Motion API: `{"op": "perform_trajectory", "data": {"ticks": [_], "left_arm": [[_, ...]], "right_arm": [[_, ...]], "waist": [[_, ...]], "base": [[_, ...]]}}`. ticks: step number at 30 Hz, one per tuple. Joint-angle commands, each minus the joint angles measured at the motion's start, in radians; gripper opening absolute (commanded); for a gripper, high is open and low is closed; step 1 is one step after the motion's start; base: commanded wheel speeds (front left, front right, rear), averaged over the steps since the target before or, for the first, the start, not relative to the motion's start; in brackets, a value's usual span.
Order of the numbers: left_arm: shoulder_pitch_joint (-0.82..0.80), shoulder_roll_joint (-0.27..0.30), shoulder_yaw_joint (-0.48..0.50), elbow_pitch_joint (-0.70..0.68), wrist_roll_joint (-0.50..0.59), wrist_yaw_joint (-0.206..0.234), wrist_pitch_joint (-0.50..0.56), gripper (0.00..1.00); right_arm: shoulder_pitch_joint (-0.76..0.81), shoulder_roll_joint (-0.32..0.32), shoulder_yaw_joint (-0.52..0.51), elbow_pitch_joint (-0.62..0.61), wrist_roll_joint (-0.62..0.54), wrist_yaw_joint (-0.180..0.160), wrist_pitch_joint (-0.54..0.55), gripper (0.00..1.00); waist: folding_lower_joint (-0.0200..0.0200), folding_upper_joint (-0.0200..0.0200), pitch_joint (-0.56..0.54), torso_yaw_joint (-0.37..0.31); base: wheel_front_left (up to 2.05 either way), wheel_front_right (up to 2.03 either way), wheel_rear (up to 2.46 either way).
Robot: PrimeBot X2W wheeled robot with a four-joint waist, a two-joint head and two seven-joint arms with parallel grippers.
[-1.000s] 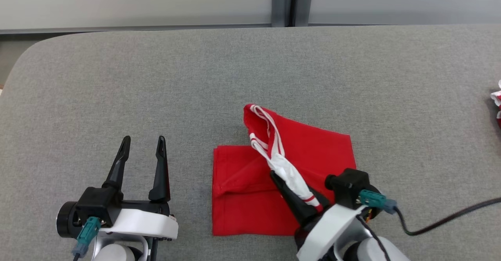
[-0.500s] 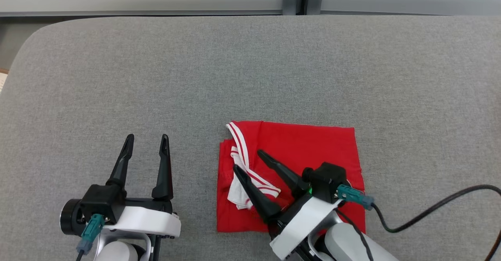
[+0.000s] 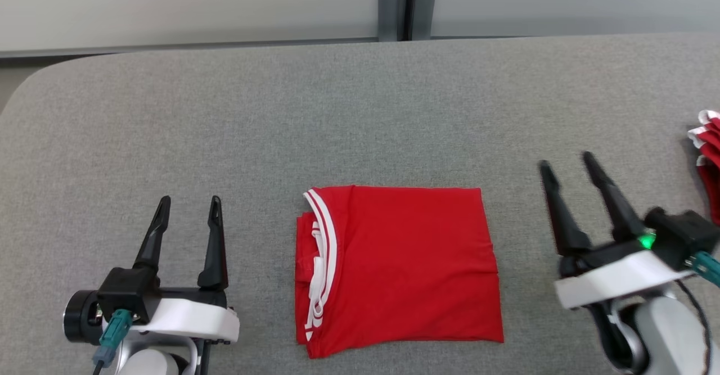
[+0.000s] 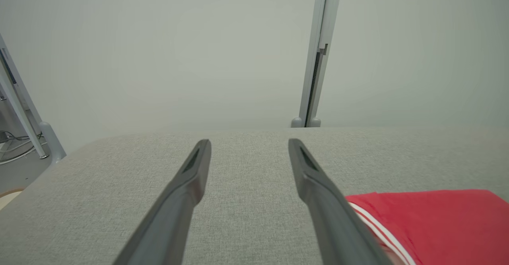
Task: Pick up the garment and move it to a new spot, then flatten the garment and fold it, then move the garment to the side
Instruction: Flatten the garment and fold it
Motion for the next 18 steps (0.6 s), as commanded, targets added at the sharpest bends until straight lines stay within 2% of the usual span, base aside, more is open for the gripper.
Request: {"op": "perform_trajectory", "data": {"ticks": [1, 9, 18], "left_arm": [[0.016, 0.011, 0.009, 0.004, -0.001, 0.004, -0.004, 1.00], [0.079, 0.041, 0.025, 0.001, -0.013, 0.011, 0.003, 1.00], [0.212, 0.073, 0.030, -0.032, -0.027, 0.035, 0.051, 1.00]], "right_arm": [[0.041, -0.016, -0.047, -0.021, -0.020, 0.000, 0.015, 1.00], [0.206, -0.025, -0.195, -0.122, -0.071, 0.000, 0.096, 1.00], [0.386, 0.007, -0.235, -0.236, -0.096, 0.000, 0.191, 1.00]], "waist": [[0.0000, 0.0000, -0.021, -0.011], [0.0000, 0.0000, -0.097, -0.035], [0.0000, 0.0000, -0.232, -0.059]], "base": [[0.00, 0.00, 0.00], [0.00, 0.00, 0.00], [0.00, 0.00, 0.00]]}}
